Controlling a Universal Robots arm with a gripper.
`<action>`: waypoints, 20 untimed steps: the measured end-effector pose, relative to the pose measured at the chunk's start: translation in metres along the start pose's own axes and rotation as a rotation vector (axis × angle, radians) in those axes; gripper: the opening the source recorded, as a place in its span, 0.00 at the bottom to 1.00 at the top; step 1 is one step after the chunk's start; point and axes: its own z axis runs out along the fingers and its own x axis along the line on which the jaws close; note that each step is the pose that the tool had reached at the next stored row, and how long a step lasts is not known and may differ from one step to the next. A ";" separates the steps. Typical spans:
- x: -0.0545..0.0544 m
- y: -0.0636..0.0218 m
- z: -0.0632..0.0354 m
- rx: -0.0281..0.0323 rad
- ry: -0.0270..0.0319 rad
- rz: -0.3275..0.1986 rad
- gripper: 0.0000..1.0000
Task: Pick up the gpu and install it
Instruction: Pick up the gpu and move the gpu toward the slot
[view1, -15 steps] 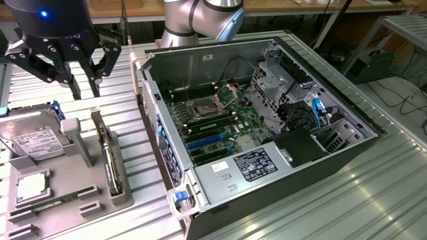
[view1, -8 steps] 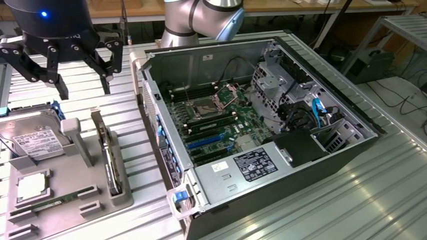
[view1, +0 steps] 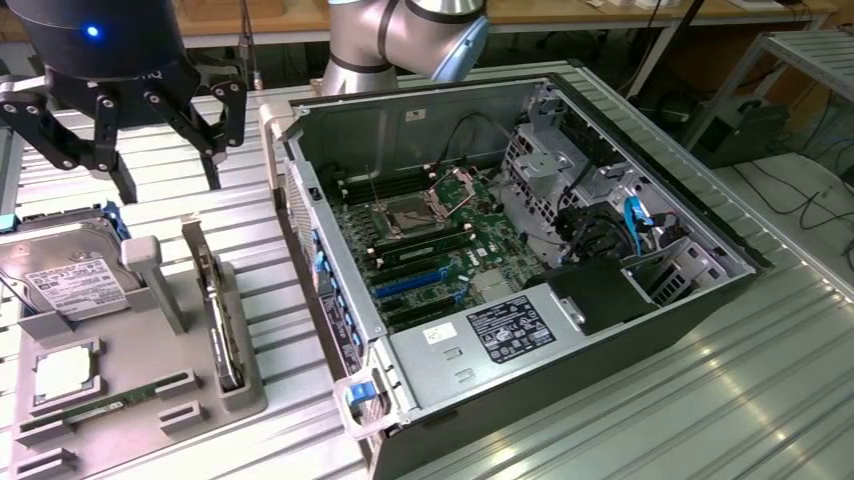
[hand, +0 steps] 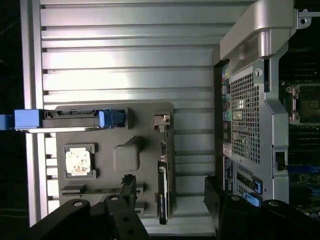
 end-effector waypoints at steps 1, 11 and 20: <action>0.000 -0.0001 0.0000 0.0000 0.0001 0.000 0.66; 0.000 -0.0001 0.0000 0.0000 0.0001 0.000 0.66; 0.000 -0.0051 -0.0002 -0.0011 0.0031 -0.068 0.66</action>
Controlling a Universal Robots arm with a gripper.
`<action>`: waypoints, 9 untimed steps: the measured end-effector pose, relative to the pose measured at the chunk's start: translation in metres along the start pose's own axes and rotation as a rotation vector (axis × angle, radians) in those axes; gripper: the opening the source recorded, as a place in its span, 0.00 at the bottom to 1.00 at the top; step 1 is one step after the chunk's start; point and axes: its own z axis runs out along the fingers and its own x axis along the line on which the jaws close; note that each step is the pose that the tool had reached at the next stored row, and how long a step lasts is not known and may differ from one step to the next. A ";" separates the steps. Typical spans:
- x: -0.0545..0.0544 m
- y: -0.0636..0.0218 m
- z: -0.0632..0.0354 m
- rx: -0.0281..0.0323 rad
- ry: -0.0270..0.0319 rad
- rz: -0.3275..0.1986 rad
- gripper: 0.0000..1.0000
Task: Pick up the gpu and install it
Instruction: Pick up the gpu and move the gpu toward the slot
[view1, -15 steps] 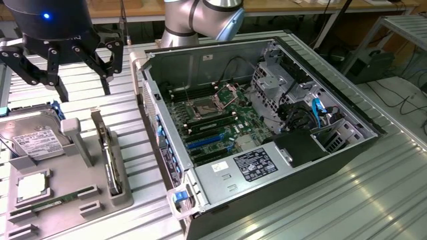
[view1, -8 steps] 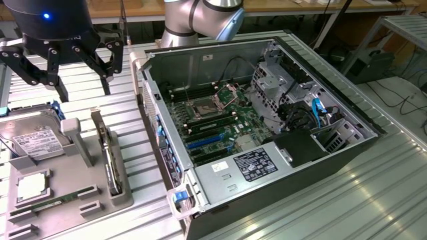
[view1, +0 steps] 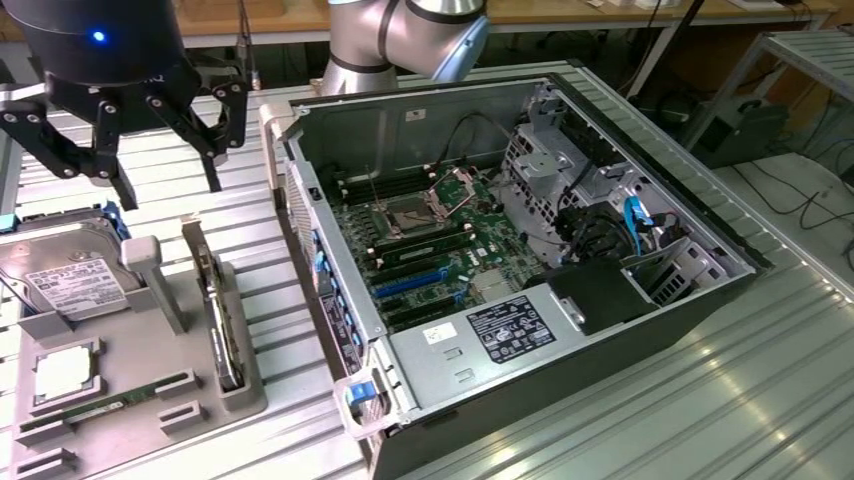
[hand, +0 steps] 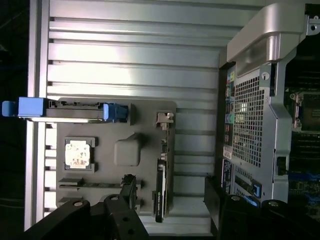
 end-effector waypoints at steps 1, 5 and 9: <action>0.000 -0.0032 -0.0001 0.0000 0.0000 -0.001 0.66; 0.001 -0.0188 -0.0008 0.0001 0.0001 -0.001 0.66; 0.001 -0.0206 0.0023 0.0003 -0.0002 -0.001 0.66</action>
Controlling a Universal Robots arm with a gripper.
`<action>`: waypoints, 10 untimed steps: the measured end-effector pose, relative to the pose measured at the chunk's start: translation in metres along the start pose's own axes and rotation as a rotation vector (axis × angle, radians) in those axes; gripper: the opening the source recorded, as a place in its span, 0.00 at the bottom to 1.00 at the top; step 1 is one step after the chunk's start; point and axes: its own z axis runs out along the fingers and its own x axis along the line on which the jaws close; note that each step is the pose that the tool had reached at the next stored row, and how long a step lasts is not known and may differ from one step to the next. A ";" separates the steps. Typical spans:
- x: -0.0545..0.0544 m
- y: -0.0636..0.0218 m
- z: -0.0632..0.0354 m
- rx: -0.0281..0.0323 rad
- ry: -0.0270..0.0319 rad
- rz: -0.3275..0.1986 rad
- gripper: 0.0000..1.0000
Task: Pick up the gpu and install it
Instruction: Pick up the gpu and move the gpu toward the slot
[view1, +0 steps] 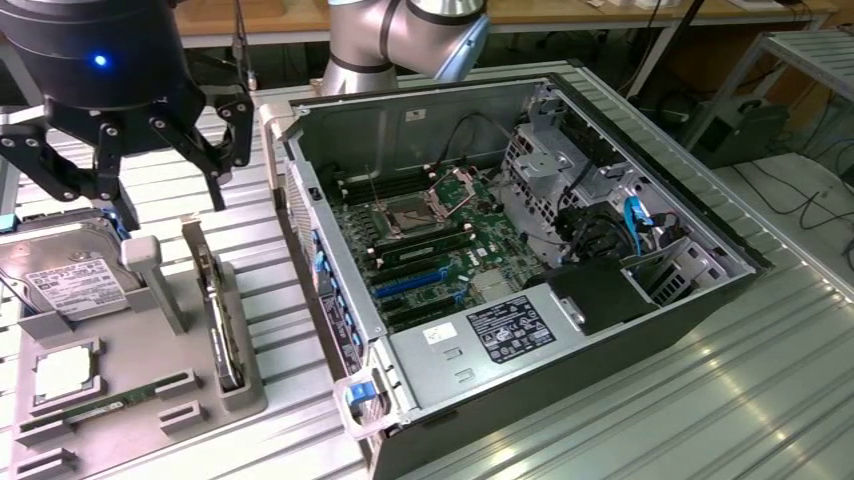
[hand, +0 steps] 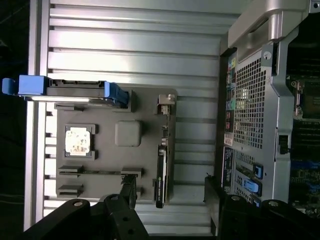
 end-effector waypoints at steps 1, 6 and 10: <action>0.000 -0.0001 0.0020 0.0002 0.0002 0.000 0.66; 0.000 -0.0008 0.0118 0.0001 0.0001 0.000 0.66; 0.000 -0.0023 0.0192 0.0000 0.0015 0.000 0.66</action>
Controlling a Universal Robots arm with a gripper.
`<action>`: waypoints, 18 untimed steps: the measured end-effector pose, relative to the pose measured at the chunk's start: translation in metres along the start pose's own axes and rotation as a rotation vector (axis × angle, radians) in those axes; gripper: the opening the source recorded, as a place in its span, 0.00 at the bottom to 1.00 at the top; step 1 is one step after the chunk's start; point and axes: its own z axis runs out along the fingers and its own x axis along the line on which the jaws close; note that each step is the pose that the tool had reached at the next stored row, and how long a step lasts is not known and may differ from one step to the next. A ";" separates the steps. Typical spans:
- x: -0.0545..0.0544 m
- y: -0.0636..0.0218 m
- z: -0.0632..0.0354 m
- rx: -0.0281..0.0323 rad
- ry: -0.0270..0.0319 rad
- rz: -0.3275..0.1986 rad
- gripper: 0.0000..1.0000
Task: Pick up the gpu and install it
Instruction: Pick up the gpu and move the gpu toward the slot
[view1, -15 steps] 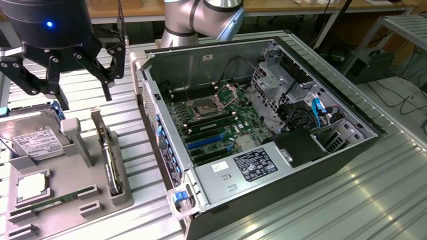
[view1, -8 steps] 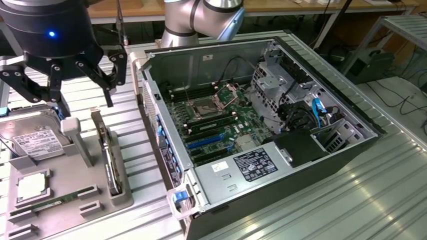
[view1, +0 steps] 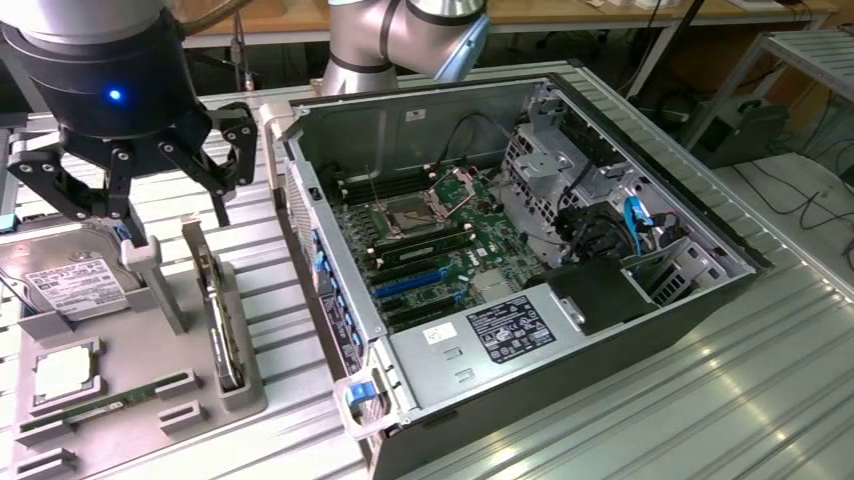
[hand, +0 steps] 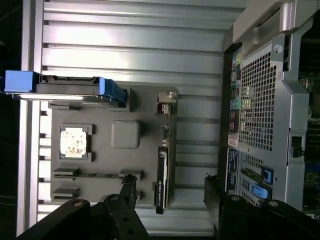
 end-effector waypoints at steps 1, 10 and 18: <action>0.000 -0.0009 0.0016 0.0001 0.0002 0.000 0.66; 0.001 -0.0107 0.0209 0.0002 -0.0002 0.000 0.66; 0.001 -0.0118 0.0355 0.0002 -0.0004 0.003 0.66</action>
